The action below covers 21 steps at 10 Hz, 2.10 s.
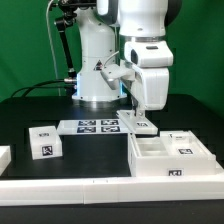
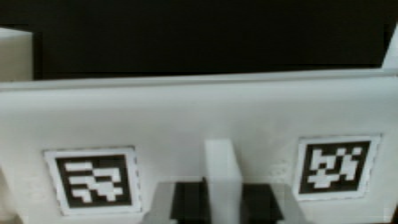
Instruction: Assemble cabinet
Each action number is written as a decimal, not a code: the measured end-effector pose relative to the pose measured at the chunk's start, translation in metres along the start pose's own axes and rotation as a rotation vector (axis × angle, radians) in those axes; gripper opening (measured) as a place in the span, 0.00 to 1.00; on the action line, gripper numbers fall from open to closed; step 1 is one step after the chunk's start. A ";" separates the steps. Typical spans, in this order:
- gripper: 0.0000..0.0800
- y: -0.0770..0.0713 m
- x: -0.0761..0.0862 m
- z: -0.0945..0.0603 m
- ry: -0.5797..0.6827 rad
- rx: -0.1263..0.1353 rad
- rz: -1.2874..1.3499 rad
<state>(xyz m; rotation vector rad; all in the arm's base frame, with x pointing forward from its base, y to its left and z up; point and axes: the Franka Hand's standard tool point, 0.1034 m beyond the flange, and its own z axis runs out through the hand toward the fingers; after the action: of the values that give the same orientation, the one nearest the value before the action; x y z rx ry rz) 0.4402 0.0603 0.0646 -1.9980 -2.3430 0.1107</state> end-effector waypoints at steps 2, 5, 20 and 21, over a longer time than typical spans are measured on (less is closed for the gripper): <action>0.09 0.002 -0.004 -0.002 -0.001 -0.006 0.088; 0.09 0.012 -0.014 -0.005 -0.006 0.003 0.123; 0.09 0.014 0.005 0.003 0.040 -0.108 0.147; 0.09 0.016 0.003 0.003 0.040 -0.107 0.148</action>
Offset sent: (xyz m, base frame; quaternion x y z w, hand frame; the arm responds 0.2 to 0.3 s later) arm 0.0245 -0.0223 0.0091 0.0120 -0.0285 0.0465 0.9984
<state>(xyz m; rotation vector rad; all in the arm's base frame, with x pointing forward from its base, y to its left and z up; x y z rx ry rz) 0.4547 0.0661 0.0605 -2.1993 -2.2203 -0.0482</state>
